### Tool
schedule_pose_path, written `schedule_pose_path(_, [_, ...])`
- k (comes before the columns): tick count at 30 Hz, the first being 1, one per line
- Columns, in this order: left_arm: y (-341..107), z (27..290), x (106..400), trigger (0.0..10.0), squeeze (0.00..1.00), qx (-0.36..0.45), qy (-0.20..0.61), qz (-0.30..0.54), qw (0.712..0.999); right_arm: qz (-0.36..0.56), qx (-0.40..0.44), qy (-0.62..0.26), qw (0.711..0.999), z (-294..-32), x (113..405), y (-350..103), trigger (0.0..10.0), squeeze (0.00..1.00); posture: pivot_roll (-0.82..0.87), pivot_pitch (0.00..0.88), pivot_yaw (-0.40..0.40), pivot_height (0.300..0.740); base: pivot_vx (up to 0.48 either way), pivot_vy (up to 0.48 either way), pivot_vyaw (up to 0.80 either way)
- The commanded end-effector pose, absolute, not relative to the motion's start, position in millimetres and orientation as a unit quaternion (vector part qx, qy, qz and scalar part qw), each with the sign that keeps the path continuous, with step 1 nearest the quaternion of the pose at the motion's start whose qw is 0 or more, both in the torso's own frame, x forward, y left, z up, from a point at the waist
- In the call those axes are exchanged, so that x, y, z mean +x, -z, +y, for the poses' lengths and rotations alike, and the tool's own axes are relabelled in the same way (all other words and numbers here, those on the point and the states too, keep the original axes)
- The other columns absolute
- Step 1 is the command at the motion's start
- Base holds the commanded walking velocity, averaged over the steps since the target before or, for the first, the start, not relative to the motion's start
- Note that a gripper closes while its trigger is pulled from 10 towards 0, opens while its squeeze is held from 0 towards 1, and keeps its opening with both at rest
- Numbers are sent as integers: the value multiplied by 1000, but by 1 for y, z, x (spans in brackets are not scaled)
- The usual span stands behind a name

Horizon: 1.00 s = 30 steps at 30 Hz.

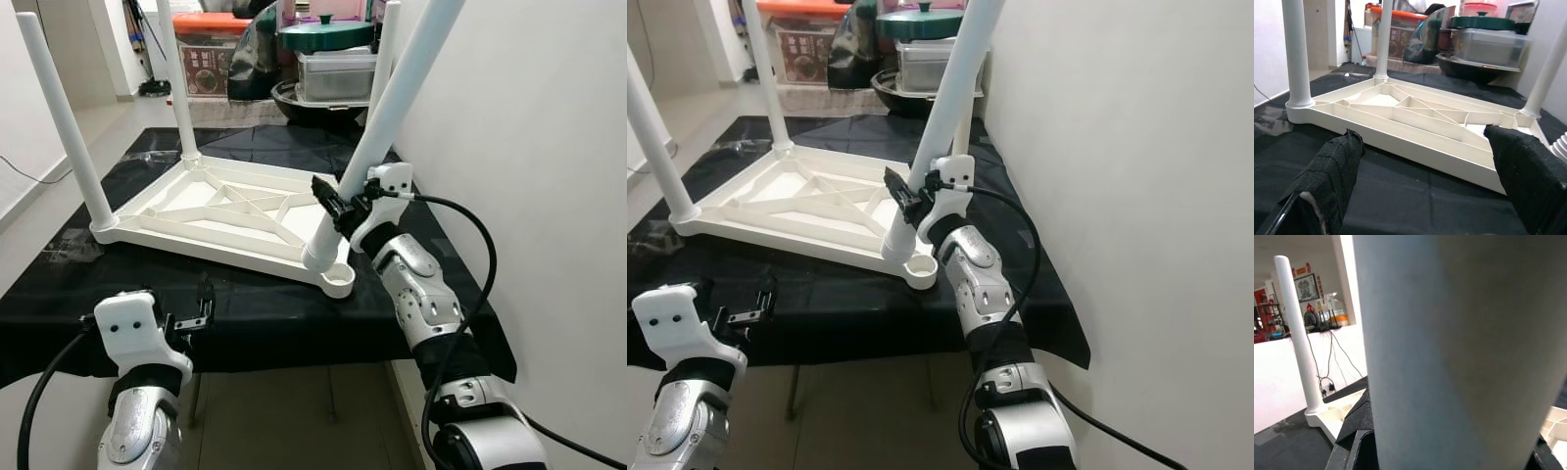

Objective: Building children table

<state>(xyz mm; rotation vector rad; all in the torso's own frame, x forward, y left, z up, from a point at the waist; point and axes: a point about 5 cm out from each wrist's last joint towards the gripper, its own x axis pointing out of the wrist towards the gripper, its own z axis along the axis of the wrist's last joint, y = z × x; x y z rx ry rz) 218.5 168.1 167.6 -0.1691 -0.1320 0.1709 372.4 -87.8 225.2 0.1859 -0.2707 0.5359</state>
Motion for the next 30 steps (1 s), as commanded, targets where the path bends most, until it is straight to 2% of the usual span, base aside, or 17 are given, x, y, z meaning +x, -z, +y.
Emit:
schedule_pose_path(1, [-167, 167, 218, 10000, 0, -75, -81, -61, 992, -143, 90, -264, 950, -88, 372, -229, 10000, 0, -2, 0, -43, 740, 251, 0, 0])
schedule_pose_path(21, [-165, 164, 218, 10000, 0, -81, -73, -55, 993, -145, 87, -261, 950, -88, 372, -230, 10000, 0, -1, 0, -42, 740, 249, 0, 0])
schedule_pose_path(30, [-164, 159, 217, 10000, 0, -85, -63, -53, 993, -145, 86, -264, 950, -88, 372, -229, 10000, 0, -3, 0, -45, 740, 133, 0, 0])
